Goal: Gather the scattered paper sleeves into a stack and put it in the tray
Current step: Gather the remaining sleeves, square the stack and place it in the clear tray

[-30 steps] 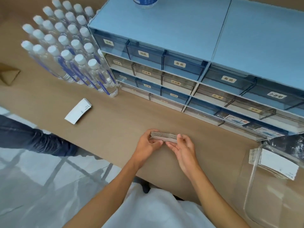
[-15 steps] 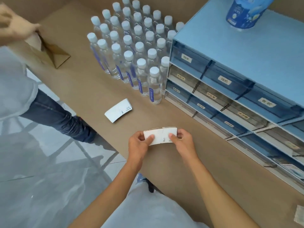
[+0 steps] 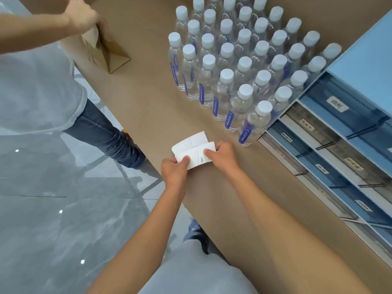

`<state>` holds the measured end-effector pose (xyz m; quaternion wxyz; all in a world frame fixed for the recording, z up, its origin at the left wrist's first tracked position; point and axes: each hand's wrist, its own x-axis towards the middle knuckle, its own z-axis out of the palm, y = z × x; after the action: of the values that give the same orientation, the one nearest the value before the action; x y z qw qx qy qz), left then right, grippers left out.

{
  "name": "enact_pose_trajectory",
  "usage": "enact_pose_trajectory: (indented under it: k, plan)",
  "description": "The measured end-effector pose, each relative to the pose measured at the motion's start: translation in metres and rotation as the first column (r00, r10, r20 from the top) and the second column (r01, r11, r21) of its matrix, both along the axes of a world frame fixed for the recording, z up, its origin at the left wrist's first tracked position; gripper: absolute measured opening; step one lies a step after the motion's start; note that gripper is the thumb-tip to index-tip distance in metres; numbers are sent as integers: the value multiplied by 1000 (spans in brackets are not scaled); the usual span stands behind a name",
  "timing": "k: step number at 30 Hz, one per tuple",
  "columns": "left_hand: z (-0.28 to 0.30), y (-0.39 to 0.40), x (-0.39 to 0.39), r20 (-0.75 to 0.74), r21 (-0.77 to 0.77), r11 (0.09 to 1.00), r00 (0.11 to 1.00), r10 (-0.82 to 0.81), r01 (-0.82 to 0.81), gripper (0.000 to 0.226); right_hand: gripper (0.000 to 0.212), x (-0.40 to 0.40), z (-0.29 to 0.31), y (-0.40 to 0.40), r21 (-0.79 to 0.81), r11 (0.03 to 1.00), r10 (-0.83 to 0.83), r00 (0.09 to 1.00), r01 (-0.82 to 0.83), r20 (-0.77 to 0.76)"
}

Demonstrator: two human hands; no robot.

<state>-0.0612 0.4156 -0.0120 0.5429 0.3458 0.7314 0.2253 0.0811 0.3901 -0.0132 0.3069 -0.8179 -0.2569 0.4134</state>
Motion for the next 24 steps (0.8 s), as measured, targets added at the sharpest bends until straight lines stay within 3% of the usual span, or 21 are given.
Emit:
enact_pose_trajectory:
  k: [6,18,21,24]
  plan:
    - [-5,27,8,-123,-68,998,992,-1,-7,27,30,4,-3,31,-57,998,-2,1000,2,-10]
    - [-15,48,8,-68,-127,988,994,84,-92,28,37,0,-10,48,-114,994,-1,1000,-1,-14]
    - [-16,49,6,-49,-147,985,996,78,-85,46,45,1,-10,49,-108,994,-21,1000,20,-15]
    - [-15,52,3,-30,-173,983,998,55,-60,30,49,1,-11,46,-82,994,-77,994,71,-76]
